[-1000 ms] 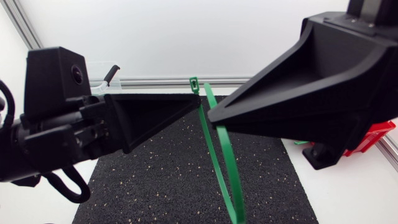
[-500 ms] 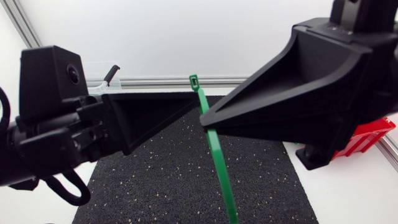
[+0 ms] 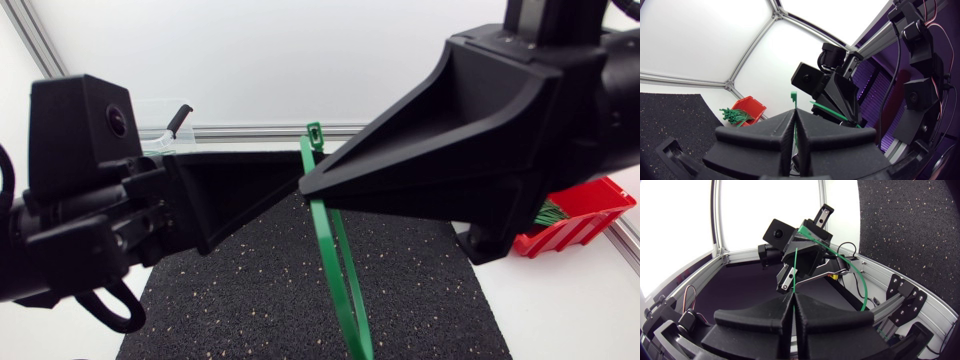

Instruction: Take a green cable tie from the red box, thread the tail through the head to close it, then place it in the transparent bin on the left.

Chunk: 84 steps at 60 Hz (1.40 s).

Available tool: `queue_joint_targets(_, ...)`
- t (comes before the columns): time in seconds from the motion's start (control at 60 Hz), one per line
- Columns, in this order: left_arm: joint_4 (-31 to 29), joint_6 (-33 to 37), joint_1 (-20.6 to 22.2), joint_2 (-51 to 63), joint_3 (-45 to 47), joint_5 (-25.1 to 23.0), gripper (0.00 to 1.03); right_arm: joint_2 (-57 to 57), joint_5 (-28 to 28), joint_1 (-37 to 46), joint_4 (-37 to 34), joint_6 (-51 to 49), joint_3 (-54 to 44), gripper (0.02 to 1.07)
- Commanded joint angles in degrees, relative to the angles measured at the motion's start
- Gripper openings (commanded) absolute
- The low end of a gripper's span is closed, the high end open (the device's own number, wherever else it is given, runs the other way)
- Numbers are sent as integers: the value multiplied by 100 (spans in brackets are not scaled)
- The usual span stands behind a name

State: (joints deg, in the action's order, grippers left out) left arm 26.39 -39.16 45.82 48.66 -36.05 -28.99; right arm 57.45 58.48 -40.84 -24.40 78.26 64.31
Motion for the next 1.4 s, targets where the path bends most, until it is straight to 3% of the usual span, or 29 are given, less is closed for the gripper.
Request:
queue_joint_targets(0.0, 24, 40, 41, -94, 28, 43, 4, 29, -21, -29, 85, 216, 90, 8)
queue_joint_targets(1.383, -222, 75, 41, -454, 169, 43, 4, 135, -82, 23, 296, 295, 29, 8)
